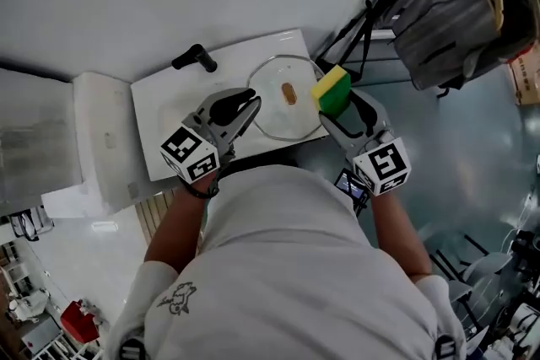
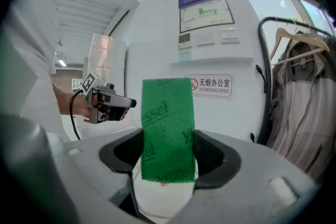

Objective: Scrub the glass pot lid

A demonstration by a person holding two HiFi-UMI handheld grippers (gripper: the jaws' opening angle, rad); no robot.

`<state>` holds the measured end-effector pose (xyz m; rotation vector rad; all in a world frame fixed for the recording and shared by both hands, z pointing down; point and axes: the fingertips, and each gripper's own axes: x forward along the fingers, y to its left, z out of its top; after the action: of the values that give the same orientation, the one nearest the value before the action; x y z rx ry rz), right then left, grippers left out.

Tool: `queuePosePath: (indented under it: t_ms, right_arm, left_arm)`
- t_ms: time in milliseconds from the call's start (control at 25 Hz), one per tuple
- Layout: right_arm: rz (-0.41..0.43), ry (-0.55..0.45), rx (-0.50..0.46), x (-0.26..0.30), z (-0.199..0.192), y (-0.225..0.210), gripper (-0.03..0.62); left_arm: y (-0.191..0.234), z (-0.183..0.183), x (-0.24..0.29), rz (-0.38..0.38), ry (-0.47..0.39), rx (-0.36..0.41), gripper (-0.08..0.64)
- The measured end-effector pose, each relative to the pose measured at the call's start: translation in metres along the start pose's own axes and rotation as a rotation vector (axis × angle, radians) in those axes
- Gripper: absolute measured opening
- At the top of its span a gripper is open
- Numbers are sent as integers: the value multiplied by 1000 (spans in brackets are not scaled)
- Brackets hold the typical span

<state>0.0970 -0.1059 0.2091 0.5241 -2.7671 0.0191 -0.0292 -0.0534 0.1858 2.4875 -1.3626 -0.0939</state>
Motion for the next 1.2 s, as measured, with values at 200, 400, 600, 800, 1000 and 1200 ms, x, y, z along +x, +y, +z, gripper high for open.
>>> queuePosePath:
  t_ms: [200,400,600,800,1000,1200]
  right_arm:
    - [7,-45,-6,-15,16,18,293]
    - [9,-73,-14,-21,30,19,293]
    - [16,-94,-23,-32,40,19,291]
    - [31,-91,-9,-37,37,23,291]
    - [31,-89,1,-40,35,44,291]
    - [-2,-102,8,-48,38,74,291]
  left_arm:
    - [-34,22,-6,3,-40,91,-2]
    - [-45,36,-7,11,-74,110,-2]
    - [-59,49,-19,33,-87,90,-2]
    - [-67,54,-41,61,-99,42,-2]
    - [-72,44,-68,69,-85,49,-2]
    - [-83,39,-97,26,-79,54,-2]
